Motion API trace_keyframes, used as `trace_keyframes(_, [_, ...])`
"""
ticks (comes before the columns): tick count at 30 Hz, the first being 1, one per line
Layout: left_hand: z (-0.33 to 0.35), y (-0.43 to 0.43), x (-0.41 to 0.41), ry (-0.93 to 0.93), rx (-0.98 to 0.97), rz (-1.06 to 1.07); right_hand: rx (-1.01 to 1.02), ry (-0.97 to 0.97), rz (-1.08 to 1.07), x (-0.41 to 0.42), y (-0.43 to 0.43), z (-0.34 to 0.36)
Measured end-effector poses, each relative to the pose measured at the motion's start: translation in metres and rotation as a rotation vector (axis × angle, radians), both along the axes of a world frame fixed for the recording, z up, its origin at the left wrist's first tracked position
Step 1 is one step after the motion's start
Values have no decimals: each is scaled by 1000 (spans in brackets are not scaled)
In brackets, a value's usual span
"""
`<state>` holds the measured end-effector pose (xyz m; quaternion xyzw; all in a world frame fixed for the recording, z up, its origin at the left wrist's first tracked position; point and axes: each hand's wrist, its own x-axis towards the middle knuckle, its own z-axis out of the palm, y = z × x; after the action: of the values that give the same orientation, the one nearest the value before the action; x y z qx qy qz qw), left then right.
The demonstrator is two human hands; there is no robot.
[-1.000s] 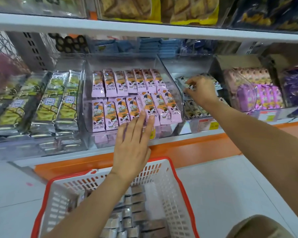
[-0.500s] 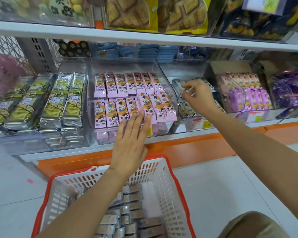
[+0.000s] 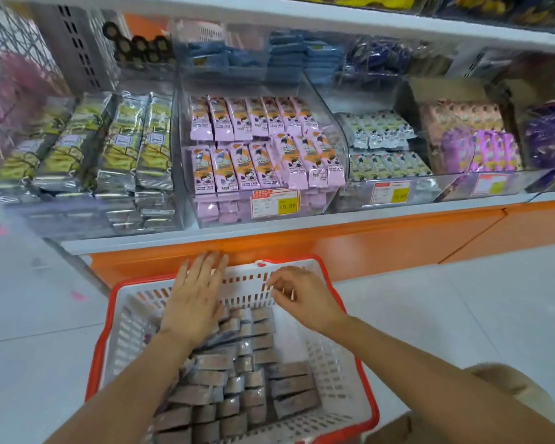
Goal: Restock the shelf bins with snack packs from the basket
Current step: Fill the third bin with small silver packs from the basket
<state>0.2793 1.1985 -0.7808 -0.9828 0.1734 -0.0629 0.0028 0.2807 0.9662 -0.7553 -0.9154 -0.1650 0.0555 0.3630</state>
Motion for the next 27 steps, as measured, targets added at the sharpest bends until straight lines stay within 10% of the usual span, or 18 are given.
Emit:
trace_keyframes(13, [-78,38,-4,115,46,98,-268,568,-124,9,59,-141])
trace_keyframes(27, [-77,29,-5,95,-42,120,-109,501,-260,33,61,-115])
